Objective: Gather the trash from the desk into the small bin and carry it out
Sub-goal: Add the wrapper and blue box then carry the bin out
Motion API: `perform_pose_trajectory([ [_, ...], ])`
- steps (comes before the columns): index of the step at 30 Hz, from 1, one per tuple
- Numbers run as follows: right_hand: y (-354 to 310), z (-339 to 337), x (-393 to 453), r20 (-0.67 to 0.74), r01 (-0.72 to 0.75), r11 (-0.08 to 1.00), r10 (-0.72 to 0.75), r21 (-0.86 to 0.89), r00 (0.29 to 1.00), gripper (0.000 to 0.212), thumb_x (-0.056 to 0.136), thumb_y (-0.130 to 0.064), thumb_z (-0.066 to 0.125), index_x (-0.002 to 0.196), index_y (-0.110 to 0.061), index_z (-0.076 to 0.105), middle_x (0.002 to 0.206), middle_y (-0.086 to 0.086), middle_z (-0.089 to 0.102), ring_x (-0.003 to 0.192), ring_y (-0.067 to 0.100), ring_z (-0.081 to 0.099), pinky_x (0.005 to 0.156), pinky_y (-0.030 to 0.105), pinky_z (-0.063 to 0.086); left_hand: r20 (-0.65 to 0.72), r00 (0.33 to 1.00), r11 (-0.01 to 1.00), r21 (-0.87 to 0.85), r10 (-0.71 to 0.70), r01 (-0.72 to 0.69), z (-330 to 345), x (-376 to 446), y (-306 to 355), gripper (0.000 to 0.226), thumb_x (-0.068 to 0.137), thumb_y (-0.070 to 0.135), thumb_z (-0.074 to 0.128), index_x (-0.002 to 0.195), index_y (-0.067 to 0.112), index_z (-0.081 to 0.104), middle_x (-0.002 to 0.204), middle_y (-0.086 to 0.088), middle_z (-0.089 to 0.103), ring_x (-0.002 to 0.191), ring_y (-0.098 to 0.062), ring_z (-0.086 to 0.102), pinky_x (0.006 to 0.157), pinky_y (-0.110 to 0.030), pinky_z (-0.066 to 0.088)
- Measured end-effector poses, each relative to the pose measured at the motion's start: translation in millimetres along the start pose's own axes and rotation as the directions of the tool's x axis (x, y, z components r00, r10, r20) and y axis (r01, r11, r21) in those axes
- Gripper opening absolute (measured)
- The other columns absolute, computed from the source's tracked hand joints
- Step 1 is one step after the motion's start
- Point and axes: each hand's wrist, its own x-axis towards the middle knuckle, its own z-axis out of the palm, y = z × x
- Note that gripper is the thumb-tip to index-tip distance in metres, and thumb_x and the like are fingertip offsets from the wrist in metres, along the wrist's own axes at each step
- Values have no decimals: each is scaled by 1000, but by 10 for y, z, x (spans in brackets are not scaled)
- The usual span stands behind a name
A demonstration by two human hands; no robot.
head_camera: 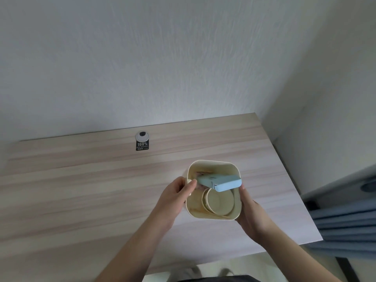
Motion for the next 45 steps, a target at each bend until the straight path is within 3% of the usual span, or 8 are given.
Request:
perform_pose_trajectory([
  [5,68,-257,-206,61,29,999,-29,-14,998,60,93,-69,31,132,-32,58,134,-2,62,127,14,56,94,29,52,-39,999,999,-50,-6,4,266,-271,41,80,71,61,64,99,-13,52,89,-9,54,84,-22,48,80,-39,34],
  [18,402,-1038,-840,279,36,987,9,-155,960,65,86,-77,36,136,-39,52,137,-11,59,128,9,53,109,47,38,-219,974,997,-61,-64,52,1185,-1427,-200,70,84,57,56,110,-9,54,96,-24,59,90,-28,51,84,-49,42],
  [22,406,-997,-882,419,147,961,-37,-234,907,53,93,-69,34,141,-47,40,146,-17,47,135,7,43,109,45,35,-304,952,994,-112,-38,4,1171,-1797,-299,49,99,36,46,111,-11,55,108,-39,56,85,-24,58,76,-30,50],
  [25,444,-881,-850,530,195,948,-33,-252,847,56,93,-67,40,145,-46,34,148,-14,45,139,14,40,108,50,34,-314,947,973,-231,-73,-1,1112,-2109,-320,63,93,37,47,122,-19,49,123,-45,52,106,-49,59,100,-55,47],
  [31,610,-395,-900,637,345,881,-68,-323,768,70,91,-70,35,143,-24,41,133,5,59,121,27,57,93,36,52,-354,928,956,-295,-112,3,916,-2591,-492,56,87,51,56,119,8,71,126,-26,67,119,-40,62,99,-51,50],
  [37,826,-12,-1102,711,323,909,-42,-265,702,74,88,-72,38,143,-23,41,136,8,57,124,28,55,99,50,48,-422,904,971,-234,-65,-40,795,-3118,-708,57,98,45,46,127,-2,60,128,-40,53,104,-39,54,96,-66,39],
  [41,1024,306,-1431,800,236,948,31,-213,599,97,75,-76,56,146,-13,36,139,22,51,118,39,56,70,26,60,-432,901,991,-131,-29,-31,736,-3753,-1005,59,78,33,73,129,7,58,128,-21,63,117,-40,61,98,-51,52],
  [45,1293,582,-1735,859,160,963,112,-219,500,80,84,-68,54,143,-16,43,132,13,60,113,27,62,78,26,58,-413,910,982,-186,-37,-45,765,-4407,-1293,77,63,18,88,132,12,53,133,-12,61,117,-41,61,95,-52,55],
])
